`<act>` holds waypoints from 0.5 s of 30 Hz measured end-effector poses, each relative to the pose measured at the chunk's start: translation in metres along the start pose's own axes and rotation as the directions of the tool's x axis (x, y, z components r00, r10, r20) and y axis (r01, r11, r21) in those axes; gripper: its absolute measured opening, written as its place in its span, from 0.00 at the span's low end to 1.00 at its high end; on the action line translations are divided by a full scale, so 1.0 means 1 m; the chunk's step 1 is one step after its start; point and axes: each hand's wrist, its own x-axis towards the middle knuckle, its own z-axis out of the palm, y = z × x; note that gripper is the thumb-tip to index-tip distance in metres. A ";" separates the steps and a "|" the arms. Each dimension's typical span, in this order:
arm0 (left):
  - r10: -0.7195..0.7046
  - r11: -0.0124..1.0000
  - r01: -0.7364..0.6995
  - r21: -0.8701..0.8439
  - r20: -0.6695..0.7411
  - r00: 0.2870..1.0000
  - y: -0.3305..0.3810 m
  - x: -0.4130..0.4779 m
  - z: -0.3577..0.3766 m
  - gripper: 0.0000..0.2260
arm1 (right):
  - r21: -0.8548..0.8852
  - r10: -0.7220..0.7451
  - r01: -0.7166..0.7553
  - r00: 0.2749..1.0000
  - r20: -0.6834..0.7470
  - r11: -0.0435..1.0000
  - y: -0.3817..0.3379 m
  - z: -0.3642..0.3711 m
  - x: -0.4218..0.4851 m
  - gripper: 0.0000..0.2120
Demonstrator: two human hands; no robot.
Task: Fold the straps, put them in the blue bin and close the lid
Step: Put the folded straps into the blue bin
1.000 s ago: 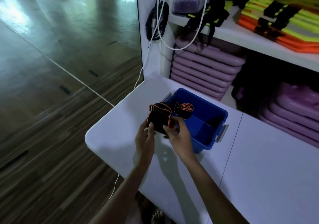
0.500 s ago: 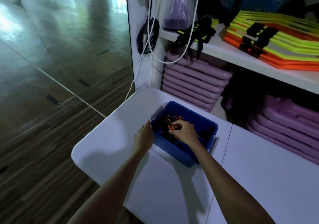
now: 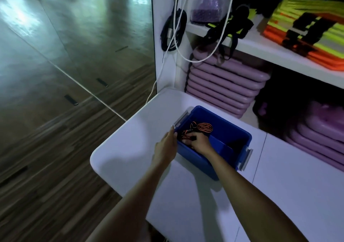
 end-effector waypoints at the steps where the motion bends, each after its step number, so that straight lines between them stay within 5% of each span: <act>1: 0.017 1.000 -0.017 0.013 -0.003 1.000 0.001 -0.001 -0.001 0.20 | -0.005 -0.006 0.006 1.000 0.028 1.000 0.001 -0.001 -0.001 0.20; 8: 0.090 0.991 -0.078 0.113 -0.109 0.990 0.020 0.003 -0.006 0.16 | 0.049 -0.032 0.031 0.999 0.027 0.998 -0.002 -0.036 -0.038 0.17; 12: 0.241 0.956 -0.266 -0.126 -0.181 0.953 0.094 0.014 -0.020 0.13 | 0.130 -0.176 0.197 0.972 -0.158 0.972 -0.030 -0.107 -0.073 0.09; 15: 0.394 0.822 -0.456 -0.341 -0.237 0.888 0.198 0.026 -0.047 0.08 | 0.079 -0.334 0.395 0.853 -0.401 0.915 -0.072 -0.187 -0.106 0.06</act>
